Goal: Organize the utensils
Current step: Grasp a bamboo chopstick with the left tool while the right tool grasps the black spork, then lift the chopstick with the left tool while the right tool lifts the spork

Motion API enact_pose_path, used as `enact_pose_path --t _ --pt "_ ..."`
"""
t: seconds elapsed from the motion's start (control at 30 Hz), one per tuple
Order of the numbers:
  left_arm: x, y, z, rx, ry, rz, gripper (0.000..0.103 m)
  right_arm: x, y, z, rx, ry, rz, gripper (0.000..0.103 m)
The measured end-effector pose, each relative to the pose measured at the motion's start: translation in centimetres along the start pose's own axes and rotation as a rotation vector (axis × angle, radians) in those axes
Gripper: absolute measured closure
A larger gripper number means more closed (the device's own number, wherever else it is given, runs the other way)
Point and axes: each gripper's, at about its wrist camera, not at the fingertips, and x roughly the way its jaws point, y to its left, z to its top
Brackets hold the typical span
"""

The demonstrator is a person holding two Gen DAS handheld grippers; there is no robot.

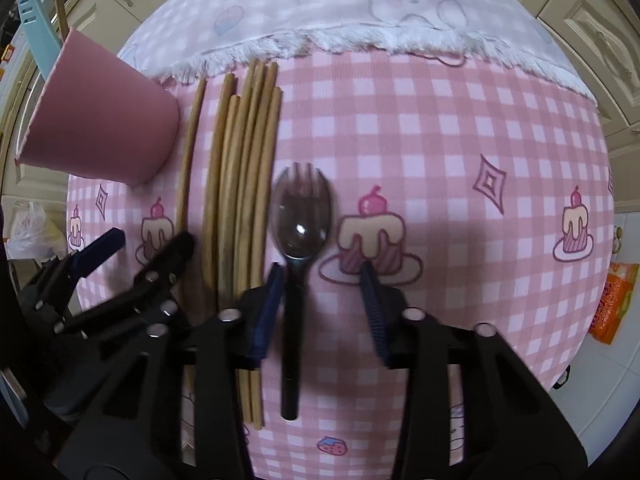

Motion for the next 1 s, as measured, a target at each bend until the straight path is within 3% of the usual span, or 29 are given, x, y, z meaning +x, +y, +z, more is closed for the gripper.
enact_pose_path --t 0.07,0.13,0.2,0.23,0.4,0.67,0.87,1.0 --pt "0.3 -0.3 -0.3 0.011 -0.009 -0.003 0.033 0.2 1.4 0.5 -0.039 0.002 -0.052 0.081" --pt "-0.1 -1.2 -0.3 0.054 -0.029 -0.017 0.050 0.2 1.4 0.4 -0.037 -0.001 -0.037 0.092" --pt "-0.3 -2.5 -0.7 0.109 -0.042 -0.026 0.092 0.1 0.5 0.0 -0.007 0.000 0.009 0.093" --pt "-0.3 -2.9 -0.8 0.127 -0.039 -0.032 0.098 -0.1 -0.2 -0.3 0.006 -0.005 0.028 0.093" --pt "-0.6 -2.4 -0.9 0.069 -0.026 -0.091 0.099 -1.3 -2.5 -1.8 0.030 -0.054 0.096 0.093" --pt "-4.5 -0.7 -4.0 0.049 -0.122 -0.208 0.099 -5.9 -5.8 -3.2 0.062 -0.164 0.233 0.093" --pt "-11.0 0.0 -6.0 0.035 -0.275 -0.311 0.099 -9.6 -5.7 -3.8 0.055 -0.253 0.294 0.094" --pt "-15.2 1.3 -6.1 0.014 -0.382 -0.333 0.099 -12.7 -4.9 -3.2 0.029 -0.318 0.330 0.097"
